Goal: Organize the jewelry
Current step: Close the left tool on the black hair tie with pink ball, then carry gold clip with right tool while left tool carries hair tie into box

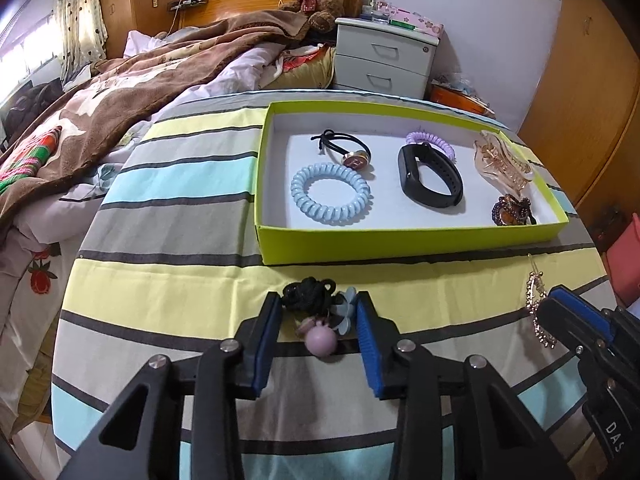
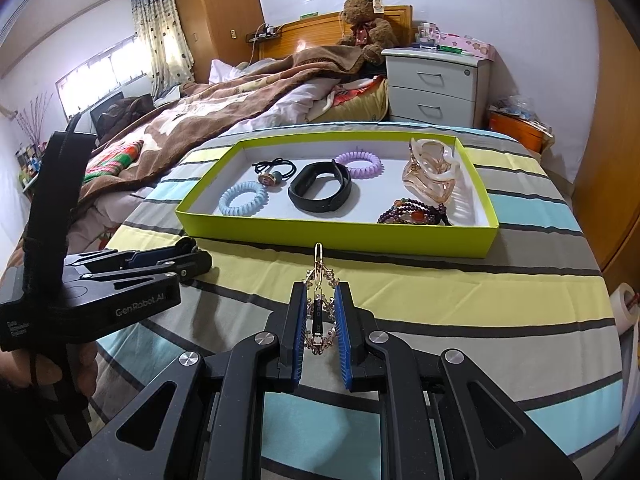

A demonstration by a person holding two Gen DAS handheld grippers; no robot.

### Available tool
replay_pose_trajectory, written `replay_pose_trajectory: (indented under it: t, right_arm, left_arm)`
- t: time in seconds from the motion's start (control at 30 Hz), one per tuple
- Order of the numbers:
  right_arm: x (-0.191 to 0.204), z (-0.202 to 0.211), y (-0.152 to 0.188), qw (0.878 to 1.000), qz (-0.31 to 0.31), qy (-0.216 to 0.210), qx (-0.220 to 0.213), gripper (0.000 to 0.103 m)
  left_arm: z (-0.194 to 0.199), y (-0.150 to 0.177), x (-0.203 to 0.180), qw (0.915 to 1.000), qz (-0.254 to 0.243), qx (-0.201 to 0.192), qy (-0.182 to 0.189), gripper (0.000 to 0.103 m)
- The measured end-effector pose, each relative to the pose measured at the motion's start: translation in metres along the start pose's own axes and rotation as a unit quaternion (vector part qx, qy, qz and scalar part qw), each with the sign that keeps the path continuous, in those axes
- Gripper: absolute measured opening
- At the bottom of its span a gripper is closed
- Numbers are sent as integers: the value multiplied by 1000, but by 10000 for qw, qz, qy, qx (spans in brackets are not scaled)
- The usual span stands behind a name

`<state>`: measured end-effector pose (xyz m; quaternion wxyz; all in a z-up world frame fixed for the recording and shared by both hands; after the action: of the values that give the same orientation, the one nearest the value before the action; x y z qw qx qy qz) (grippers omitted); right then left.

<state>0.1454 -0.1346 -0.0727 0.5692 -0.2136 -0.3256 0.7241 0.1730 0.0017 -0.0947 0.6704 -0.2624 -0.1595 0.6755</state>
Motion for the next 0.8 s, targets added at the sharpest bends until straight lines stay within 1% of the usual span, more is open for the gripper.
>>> replay_pose_trajectory:
  t: [0.2, 0.5, 0.8]
  right_arm:
    - [-2, 4, 0, 10000, -12, 22, -35, 14]
    - [-1, 13, -4, 9999, 16, 32, -119, 14]
    - [-5, 27, -25, 9995, 43, 86, -311, 14]
  left_arm:
    - [7, 0, -1, 9999, 23, -46, 96, 34]
    - [25, -4, 1, 9996, 85, -218, 181, 34]
    - [51, -23, -3, 9981, 67, -523, 318, 34]
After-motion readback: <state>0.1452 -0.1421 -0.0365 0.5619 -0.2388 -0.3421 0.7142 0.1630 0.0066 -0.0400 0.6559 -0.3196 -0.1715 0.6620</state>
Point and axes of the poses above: each gripper's, at about its wrist camera, not at the fingertips, and z roughly against the way its jaws point, x to its left, y to its underside, the point moved 8 cm from there along -z, roughly the way its jaws point, and after that the axes turned 7 degrees about z, right-handed, at the moved point
